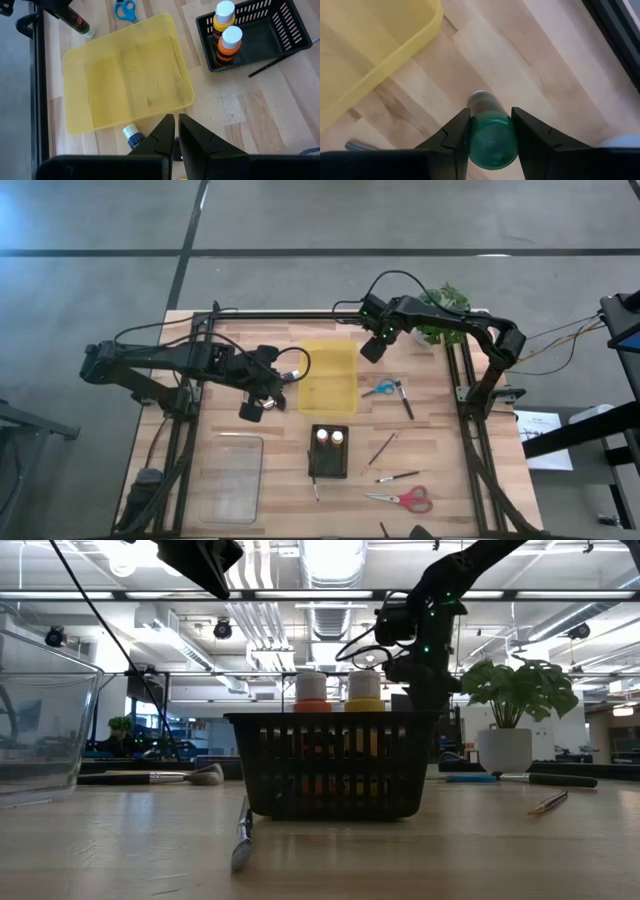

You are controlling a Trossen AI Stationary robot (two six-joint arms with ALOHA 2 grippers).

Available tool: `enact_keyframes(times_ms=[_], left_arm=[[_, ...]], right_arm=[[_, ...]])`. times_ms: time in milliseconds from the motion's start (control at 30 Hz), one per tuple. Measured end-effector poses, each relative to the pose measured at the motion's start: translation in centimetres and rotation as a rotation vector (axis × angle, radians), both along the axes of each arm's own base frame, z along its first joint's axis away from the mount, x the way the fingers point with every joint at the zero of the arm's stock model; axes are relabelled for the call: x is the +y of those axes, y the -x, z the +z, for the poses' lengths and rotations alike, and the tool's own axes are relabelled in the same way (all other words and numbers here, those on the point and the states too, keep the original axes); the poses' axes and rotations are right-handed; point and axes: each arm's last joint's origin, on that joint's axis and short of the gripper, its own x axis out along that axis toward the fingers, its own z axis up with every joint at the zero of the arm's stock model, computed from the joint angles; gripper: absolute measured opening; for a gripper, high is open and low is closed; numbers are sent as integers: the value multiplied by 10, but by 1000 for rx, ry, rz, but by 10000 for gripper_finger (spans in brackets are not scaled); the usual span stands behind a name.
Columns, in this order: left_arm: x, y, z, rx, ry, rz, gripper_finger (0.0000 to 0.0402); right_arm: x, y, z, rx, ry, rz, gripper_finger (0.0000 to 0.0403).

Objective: Pick & Place Paint Supplies
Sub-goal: Put the green paint bottle into the black bin

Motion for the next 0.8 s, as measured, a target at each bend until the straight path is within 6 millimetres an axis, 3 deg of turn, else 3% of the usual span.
enact_keyframes(times_ms=[167,333,600,800], left_arm=[[0,0,0,0,0,0,33],[0,0,0,-6,0,0,33],[-7,-17,-7,-187,-58,-103,33],[-29,-36,-24,-534,-263,-343,34]], right_arm=[[6,2,11,-14,15,20,118],[32,8,50,-140,70,73,118],[119,41,133,-541,147,220,117],[173,73,162,-858,112,331,117]])
